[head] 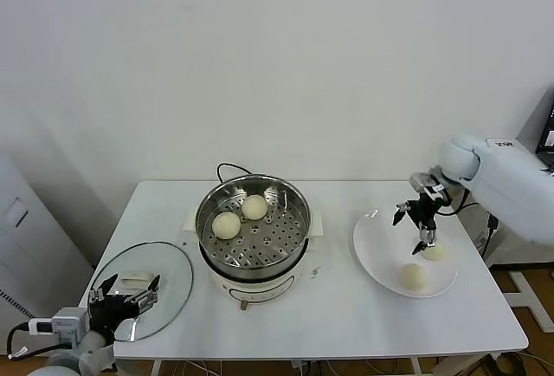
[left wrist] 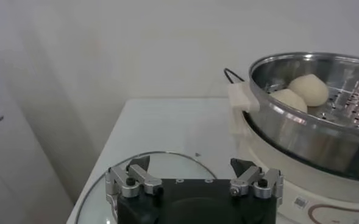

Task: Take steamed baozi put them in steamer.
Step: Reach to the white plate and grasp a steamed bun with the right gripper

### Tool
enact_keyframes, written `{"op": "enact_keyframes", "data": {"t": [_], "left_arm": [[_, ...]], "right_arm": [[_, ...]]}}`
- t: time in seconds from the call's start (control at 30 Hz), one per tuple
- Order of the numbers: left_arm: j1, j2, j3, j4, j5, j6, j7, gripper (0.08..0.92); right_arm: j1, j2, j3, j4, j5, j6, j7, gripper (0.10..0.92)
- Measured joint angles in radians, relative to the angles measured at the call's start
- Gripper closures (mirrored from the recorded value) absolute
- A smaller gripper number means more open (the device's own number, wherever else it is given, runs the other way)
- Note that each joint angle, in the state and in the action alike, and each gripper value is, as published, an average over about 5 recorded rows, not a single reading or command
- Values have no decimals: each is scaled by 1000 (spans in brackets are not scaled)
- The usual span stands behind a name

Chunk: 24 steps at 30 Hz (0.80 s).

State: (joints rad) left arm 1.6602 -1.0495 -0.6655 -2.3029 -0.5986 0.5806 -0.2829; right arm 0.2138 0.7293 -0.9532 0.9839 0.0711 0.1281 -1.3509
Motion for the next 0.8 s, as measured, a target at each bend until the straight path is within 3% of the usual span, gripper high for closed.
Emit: {"op": "enact_keyframes", "data": {"t": [0.8], "left_arm": [[6,0,1,0,5,1,0,177]], "right_arm": [[-206,21,175,-52,-173,81,-7,217]]}}
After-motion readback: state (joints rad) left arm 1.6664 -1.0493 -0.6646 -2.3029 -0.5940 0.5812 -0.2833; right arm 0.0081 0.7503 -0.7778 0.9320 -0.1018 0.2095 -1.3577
